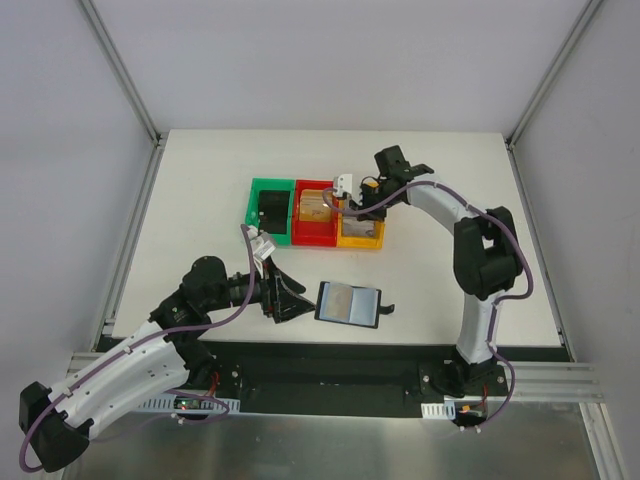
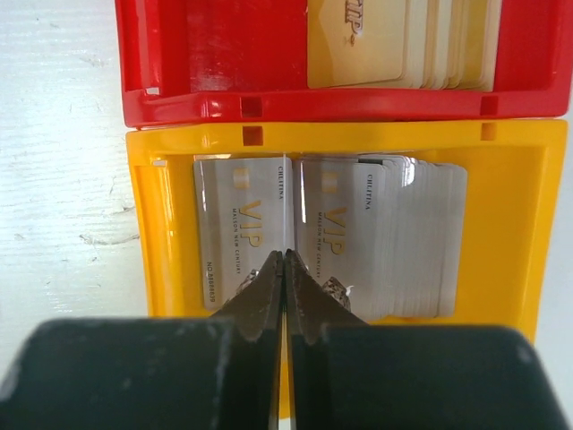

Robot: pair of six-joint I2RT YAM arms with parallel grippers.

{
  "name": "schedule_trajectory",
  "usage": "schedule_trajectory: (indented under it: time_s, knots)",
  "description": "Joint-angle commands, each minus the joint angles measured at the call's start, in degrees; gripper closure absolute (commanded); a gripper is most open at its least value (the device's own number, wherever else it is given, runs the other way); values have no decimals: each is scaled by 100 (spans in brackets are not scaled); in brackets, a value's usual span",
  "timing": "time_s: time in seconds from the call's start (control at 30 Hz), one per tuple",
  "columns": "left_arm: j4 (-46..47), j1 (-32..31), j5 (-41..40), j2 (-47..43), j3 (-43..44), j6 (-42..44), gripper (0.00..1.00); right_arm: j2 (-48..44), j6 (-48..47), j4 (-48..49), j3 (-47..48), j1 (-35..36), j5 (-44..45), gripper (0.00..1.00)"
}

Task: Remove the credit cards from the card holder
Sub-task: Place the credit card in the storage box.

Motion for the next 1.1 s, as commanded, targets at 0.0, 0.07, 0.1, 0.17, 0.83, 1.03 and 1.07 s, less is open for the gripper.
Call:
schedule_trajectory:
  time_s: [0.0, 0.07, 0.1, 0.17, 0.83, 1.03, 1.07]
  knots:
    - [161, 33, 145, 37, 56, 58, 32, 137, -213, -135, 298, -10, -246, 100]
    - [161, 33, 154, 98, 73, 58, 31, 190, -204, -134, 342, -19, -254, 100]
    - [170, 25, 154, 116, 91, 66, 31, 216, -204, -134, 351, -28, -255, 100]
    - [170, 33, 145, 168, 100, 84, 31, 260, -187, -117, 368, -19, -228, 100]
    - [161, 25, 119, 169, 47, 58, 31, 305, -107, 59, 342, -98, 185, 100]
    - [205, 24, 154, 239, 56, 49, 32, 252, -134, 24, 254, -151, 211, 100]
    - [223, 33, 163, 239, 47, 40, 32, 252, -143, 32, 237, -151, 220, 100]
